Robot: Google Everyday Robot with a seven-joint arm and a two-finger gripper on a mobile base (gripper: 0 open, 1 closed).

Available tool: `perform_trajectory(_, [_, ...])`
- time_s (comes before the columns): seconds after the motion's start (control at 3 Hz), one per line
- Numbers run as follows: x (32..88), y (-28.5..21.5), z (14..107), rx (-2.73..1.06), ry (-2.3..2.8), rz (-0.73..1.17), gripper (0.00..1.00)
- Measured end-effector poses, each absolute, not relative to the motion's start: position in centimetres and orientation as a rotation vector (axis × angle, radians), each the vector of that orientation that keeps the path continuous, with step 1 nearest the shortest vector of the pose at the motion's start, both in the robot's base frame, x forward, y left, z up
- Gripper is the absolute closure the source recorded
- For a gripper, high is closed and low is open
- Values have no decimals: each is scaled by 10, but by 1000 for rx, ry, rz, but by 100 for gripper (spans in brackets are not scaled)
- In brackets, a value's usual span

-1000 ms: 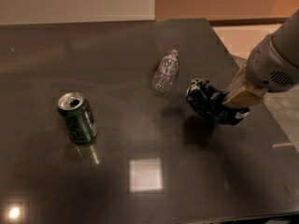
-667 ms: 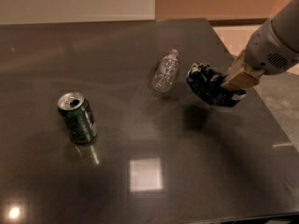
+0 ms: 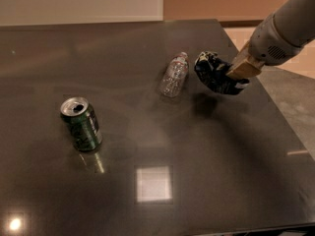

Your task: Move blue chip bag near water bottle

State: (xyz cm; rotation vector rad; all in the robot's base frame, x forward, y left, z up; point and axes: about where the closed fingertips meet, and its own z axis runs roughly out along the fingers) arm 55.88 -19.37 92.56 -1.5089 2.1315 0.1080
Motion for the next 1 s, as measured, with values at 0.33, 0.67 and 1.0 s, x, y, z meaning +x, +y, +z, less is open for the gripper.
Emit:
perform_trajectory(0.33, [575, -193, 915, -1516, 2104, 108, 58])
perform_trajectory(0.67, [585, -191, 906, -1529, 2088, 119, 35])
perform_trajectory(1.0, [588, -189, 898, -1539, 2074, 130, 12])
